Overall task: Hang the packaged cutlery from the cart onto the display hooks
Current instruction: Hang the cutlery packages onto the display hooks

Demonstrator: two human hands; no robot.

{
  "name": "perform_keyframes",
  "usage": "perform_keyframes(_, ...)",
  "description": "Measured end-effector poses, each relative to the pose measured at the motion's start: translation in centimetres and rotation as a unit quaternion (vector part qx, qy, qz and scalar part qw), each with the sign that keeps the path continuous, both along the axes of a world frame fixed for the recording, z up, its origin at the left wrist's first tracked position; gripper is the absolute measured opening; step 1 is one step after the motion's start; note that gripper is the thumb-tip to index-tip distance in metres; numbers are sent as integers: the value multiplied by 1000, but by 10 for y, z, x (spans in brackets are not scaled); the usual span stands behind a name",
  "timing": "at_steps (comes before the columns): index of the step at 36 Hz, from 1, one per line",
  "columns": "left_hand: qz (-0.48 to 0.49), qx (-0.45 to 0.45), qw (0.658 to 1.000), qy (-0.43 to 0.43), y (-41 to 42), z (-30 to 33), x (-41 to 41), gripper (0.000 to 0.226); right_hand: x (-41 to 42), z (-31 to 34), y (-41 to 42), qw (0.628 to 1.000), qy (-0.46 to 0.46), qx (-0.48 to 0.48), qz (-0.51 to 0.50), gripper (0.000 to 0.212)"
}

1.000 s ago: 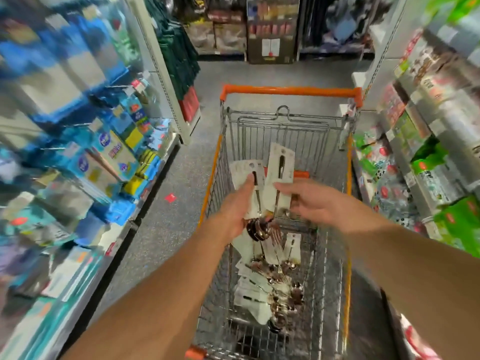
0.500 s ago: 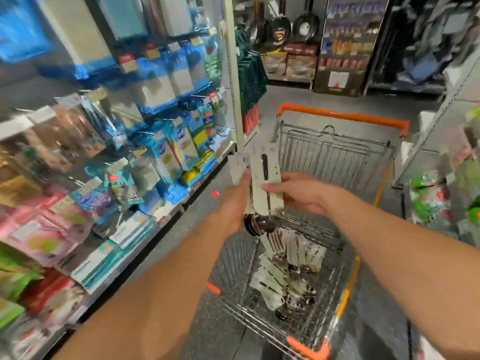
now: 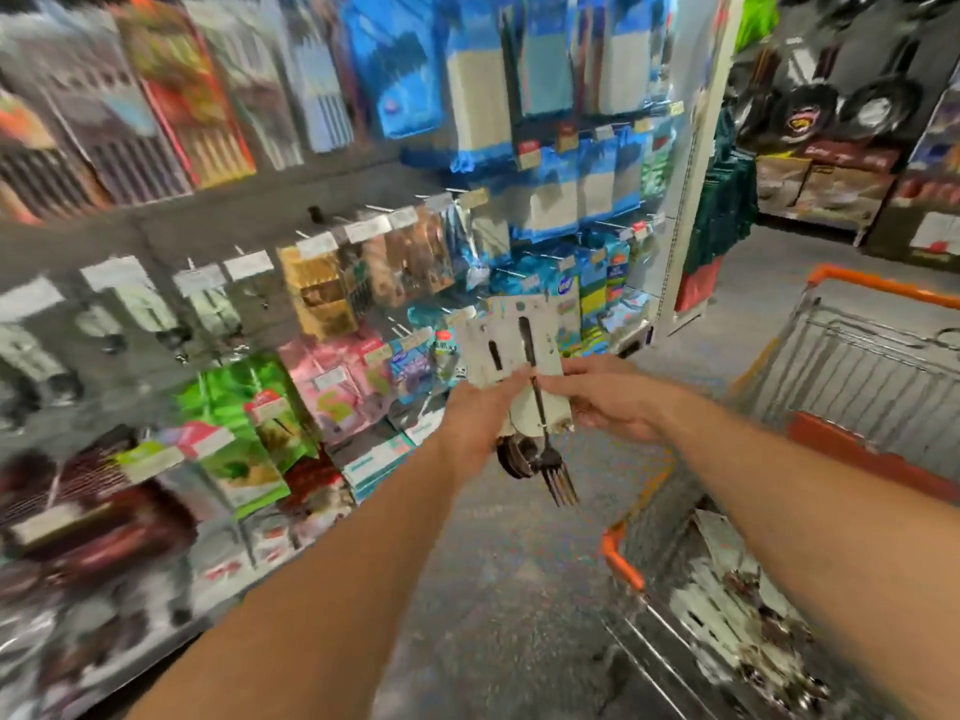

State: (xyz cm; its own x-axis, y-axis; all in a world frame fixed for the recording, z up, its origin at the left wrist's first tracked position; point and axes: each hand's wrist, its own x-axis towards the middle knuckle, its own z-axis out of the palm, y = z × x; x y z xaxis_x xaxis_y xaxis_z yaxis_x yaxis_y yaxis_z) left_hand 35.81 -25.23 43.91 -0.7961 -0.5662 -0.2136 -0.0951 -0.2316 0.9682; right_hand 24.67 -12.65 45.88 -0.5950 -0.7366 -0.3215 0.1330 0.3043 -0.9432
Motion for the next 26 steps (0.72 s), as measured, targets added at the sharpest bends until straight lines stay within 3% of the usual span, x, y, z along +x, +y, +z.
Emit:
perform_keyframes(2, 18, -7, 1000, -5, -29, 5, 26, 32, 19, -3, -31, 1000, -8, 12, 28, 38)
perform_keyframes(6, 51, -25, 998, -4, -86, 8, 75, 37, 64, 2, -89, 999, -7, 3, 53, 10)
perform_keyframes(13, 84, -53, 995, 9, -172, 0, 160, 34, 133, 0, -186, 994, 5, -12, 108, 23)
perform_keyframes(20, 155, -56, 986, -28, -236, -4, 224, 20, 183, -15, -272, 985, 17, -5, 170, 15)
perform_keyframes(26, 212, -53, 974, -62, -296, -16, 248, 35, 196, -25, -344, 976, 28, -1, 218, 4)
